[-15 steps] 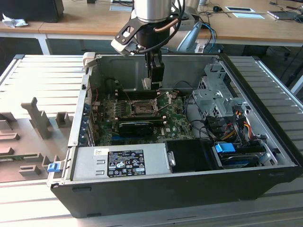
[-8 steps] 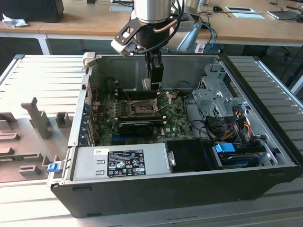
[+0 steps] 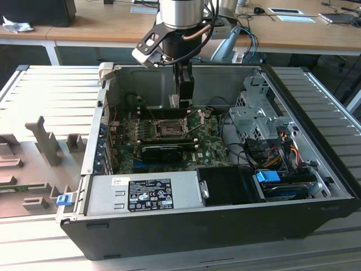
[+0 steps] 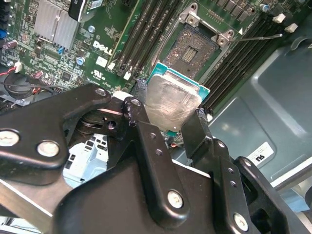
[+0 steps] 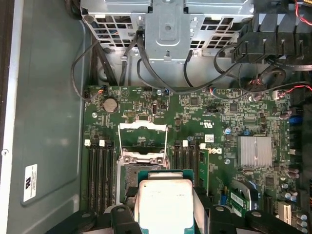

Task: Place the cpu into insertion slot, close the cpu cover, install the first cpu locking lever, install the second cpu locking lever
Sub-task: 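Place the cpu into insertion slot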

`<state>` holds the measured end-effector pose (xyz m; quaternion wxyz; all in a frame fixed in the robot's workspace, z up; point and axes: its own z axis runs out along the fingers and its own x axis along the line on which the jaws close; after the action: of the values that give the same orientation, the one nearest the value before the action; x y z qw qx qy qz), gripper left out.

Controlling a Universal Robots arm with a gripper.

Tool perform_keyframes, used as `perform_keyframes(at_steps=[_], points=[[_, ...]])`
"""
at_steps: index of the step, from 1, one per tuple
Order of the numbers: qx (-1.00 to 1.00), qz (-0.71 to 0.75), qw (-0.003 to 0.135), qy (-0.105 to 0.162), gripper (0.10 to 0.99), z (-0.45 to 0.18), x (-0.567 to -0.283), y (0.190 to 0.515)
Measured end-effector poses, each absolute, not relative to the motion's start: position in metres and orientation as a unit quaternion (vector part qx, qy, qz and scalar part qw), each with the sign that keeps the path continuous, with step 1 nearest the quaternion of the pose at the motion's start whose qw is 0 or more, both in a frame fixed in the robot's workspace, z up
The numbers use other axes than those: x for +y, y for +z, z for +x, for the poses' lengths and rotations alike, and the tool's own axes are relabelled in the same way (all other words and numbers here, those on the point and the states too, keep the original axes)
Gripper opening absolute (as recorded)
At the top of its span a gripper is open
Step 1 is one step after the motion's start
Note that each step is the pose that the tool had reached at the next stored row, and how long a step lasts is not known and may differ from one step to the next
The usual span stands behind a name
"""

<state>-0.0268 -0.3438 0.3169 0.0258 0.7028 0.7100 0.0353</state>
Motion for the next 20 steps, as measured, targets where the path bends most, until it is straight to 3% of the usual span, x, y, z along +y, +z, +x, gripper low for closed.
perform_keyframes(at_steps=[20], points=[[0.697, 0.716, 0.026, 0.034, 0.533, -0.029, -0.337, 0.283]])
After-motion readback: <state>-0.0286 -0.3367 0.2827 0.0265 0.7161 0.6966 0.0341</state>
